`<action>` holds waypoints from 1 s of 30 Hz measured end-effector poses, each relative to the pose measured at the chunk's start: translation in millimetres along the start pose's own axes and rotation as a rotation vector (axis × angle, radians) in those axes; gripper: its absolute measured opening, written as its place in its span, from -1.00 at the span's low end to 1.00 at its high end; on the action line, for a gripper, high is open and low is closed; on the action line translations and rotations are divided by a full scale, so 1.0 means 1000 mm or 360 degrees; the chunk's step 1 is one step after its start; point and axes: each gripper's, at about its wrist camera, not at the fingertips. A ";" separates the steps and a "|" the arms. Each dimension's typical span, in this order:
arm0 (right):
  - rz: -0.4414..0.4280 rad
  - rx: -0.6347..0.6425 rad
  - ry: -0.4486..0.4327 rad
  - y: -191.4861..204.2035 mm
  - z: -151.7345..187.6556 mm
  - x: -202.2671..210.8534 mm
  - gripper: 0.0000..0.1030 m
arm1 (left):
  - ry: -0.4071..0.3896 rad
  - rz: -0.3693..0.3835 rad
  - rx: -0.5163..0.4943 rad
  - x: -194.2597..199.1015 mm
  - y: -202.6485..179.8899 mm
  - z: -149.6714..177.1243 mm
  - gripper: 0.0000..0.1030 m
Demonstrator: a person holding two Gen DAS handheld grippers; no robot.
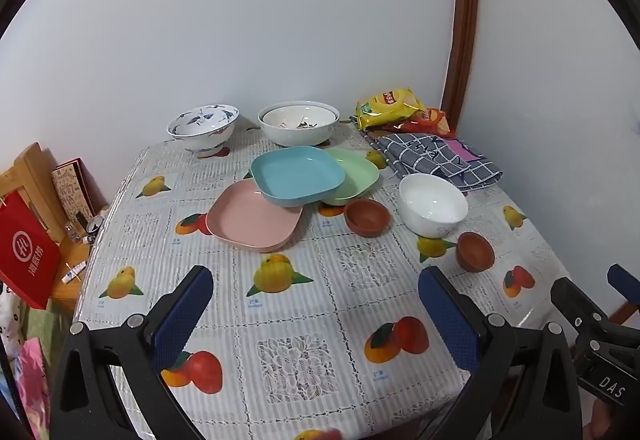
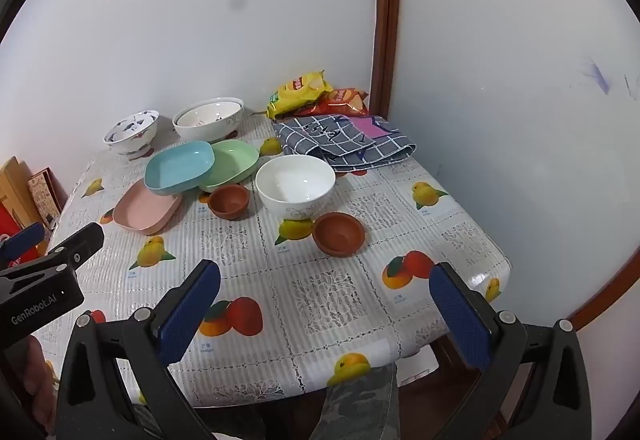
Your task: Organize plates and bowls
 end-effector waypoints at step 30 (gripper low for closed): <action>-0.0013 -0.0023 0.0002 0.007 0.001 0.012 0.99 | 0.0005 0.0015 -0.0007 0.012 0.004 -0.003 1.00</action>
Point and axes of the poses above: each gripper's, at about its wrist camera, not at the fingertips, and x roughly against the way its jaws point, y to its left, z to its underside, and after that the axes turned 12 degrees about -z, right-handed
